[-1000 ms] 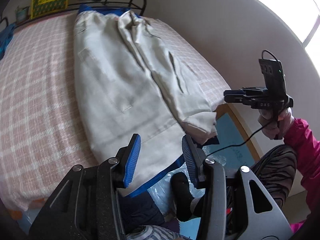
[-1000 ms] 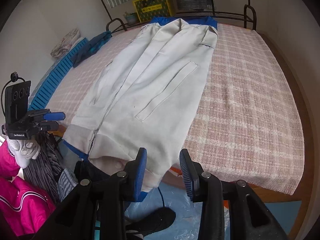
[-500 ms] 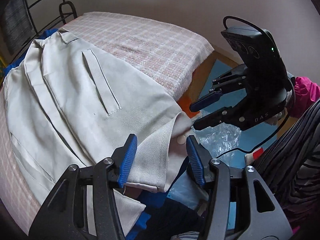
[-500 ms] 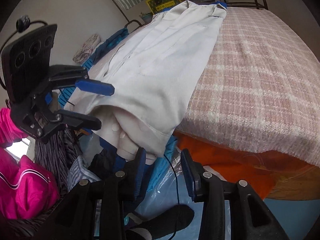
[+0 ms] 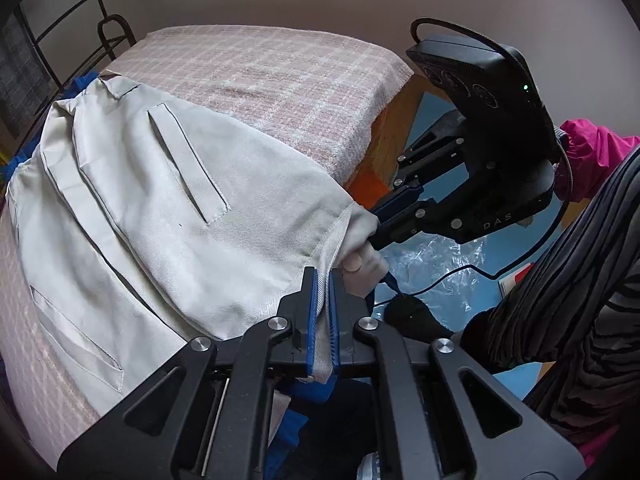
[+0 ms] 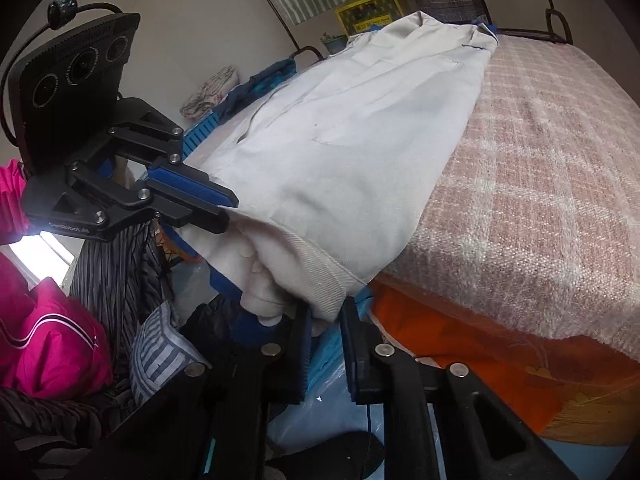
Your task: Fold large clothes
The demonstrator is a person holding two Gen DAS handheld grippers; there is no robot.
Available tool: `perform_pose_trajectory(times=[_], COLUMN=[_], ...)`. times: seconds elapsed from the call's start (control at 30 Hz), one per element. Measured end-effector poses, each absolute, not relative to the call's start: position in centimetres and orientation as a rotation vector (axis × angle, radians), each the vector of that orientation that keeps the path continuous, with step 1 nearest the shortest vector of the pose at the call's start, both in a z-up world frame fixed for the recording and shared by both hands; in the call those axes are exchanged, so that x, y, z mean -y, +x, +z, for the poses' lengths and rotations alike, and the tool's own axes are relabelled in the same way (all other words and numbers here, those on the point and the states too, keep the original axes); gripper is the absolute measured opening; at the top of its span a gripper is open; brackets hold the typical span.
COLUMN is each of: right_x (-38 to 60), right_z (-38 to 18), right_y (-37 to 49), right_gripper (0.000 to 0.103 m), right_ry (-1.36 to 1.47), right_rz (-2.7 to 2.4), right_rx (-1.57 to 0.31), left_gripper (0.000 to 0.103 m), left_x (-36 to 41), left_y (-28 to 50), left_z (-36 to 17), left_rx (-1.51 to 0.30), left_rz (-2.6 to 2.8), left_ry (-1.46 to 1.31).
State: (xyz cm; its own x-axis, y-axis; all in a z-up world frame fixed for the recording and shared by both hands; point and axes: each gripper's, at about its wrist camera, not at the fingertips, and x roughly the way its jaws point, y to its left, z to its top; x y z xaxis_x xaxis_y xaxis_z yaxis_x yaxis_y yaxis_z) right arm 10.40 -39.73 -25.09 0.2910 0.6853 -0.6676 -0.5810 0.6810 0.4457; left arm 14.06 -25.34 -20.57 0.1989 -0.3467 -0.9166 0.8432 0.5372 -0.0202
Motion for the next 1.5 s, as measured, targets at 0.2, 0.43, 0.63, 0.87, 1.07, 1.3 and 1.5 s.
perform_pose_trajectory(times=[0.2, 0.43, 0.63, 0.87, 1.07, 1.3, 1.5], right_x=[40.4, 39.8, 36.5, 36.0, 38.6, 34.7, 35.3], right_z=[-23.1, -22.1, -23.0, -24.6, -23.7, -27.2, -25.5], right_y=[7.9, 7.4, 9.5, 6.5, 7.5, 8.5, 8.2], right_gripper=[0.001, 0.036, 0.031, 0.000, 0.033, 0.033, 0.010], right_ry=[0.107, -0.016, -0.138, -0.210, -0.150, -0.278, -0.188], right_rz=[0.860, 0.750, 0.780, 0.862, 0.714, 0.761, 0.779], right_rx=[-0.942, -0.882, -0.891, -1.008, -0.906, -0.944, -0.905], left_gripper=[0.000, 0.000, 0.000, 0.000, 0.000, 0.000, 0.000], left_x=[24.4, 23.5, 23.1, 22.6, 21.6, 19.1, 17.3], left_y=[13.1, 12.0, 12.8, 12.6, 12.7, 13.5, 13.4], left_z=[-20.2, -20.1, -20.0, -19.8, -19.0, -18.0, -17.9], left_rx=[-1.059, -1.046, -1.041, -1.038, -1.040, -1.044, -1.055], left_rz=[-0.919, -0.920, -0.892, -0.885, -0.871, -0.810, -0.779], left_ry=[0.534, 0.514, 0.504, 0.493, 0.461, 0.414, 0.389])
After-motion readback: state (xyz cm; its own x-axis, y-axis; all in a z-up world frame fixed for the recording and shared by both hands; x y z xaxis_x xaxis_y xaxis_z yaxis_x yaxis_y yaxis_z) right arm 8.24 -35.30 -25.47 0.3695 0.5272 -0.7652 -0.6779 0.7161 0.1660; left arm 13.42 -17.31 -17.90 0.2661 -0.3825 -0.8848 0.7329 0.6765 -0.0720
